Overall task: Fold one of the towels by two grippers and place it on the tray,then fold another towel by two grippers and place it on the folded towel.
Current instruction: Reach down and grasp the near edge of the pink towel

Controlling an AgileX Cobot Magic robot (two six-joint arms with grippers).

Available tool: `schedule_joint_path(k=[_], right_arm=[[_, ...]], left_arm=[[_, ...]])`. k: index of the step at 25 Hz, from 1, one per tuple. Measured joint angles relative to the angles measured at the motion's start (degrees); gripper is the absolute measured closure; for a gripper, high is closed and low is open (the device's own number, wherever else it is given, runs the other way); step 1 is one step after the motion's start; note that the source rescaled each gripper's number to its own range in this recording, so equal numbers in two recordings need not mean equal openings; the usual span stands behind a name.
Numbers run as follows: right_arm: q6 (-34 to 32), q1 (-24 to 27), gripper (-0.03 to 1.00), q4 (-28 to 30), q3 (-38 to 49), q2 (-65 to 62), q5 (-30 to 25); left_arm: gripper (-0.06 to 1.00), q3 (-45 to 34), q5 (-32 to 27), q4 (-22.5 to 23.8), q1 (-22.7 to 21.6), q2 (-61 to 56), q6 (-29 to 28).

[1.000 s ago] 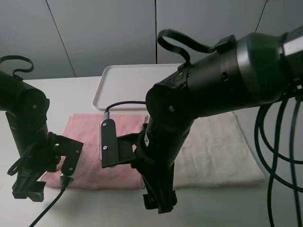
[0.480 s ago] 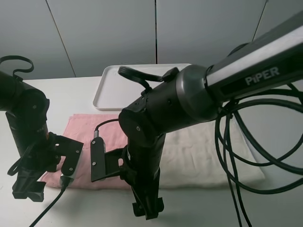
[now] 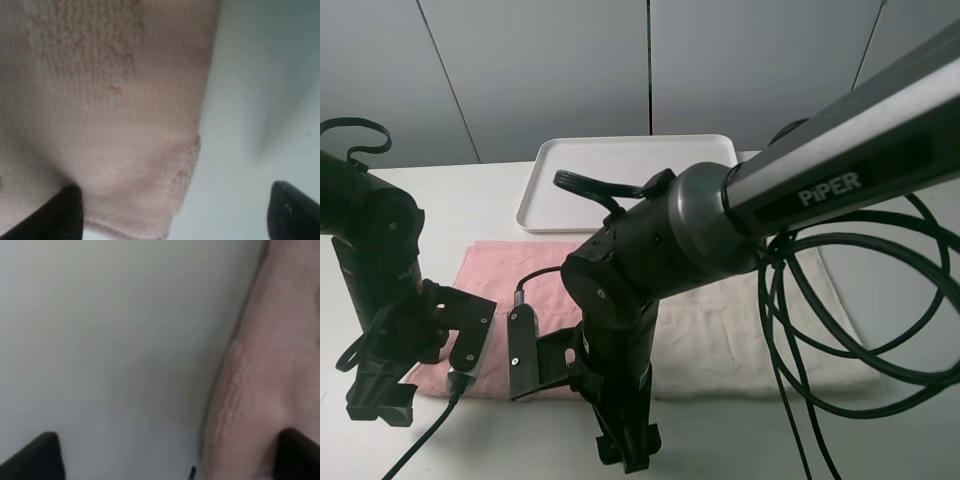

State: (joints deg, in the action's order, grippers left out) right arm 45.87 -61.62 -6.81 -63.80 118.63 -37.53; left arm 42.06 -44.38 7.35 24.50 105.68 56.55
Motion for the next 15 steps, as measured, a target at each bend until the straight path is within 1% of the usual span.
schedule_joint_path(k=[1,3,5,7,8,9,10,12,15], right_arm=[[0.0,0.0,0.17,0.2,-0.1,0.1,0.4],[-0.1,0.0,0.40,0.3,-0.1,0.2,0.9],[-0.3,0.0,0.65,0.3,-0.1,0.2,1.5],[-1.7,0.0,0.82,0.3,-0.1,0.2,2.2],[-3.0,0.0,0.88,0.6,-0.1,0.2,2.5],[-4.4,0.0,0.93,1.2,-0.1,0.2,2.9],[-6.1,0.0,0.96,2.0,-0.1,0.2,3.0],[-8.9,-0.1,0.96,3.8,-0.1,0.2,3.0],[-10.7,-0.1,0.96,6.1,-0.1,0.2,2.9]], left_arm=[[-0.02,0.0,0.0,0.0,0.0,0.0,0.0],[-0.02,0.0,0.0,0.0,0.0,0.0,0.0],[-0.02,0.0,0.0,0.0,0.0,0.0,0.0],[-0.02,0.0,0.0,0.1,0.0,0.0,0.0],[-0.02,0.0,0.0,0.1,0.0,0.0,0.0],[-0.02,0.0,0.0,0.1,0.0,0.0,0.0],[-0.02,0.0,0.0,0.1,0.0,0.0,0.0],[-0.02,0.0,0.1,0.1,0.0,0.0,0.0],[-0.01,0.0,0.1,0.1,0.0,0.0,0.0]])
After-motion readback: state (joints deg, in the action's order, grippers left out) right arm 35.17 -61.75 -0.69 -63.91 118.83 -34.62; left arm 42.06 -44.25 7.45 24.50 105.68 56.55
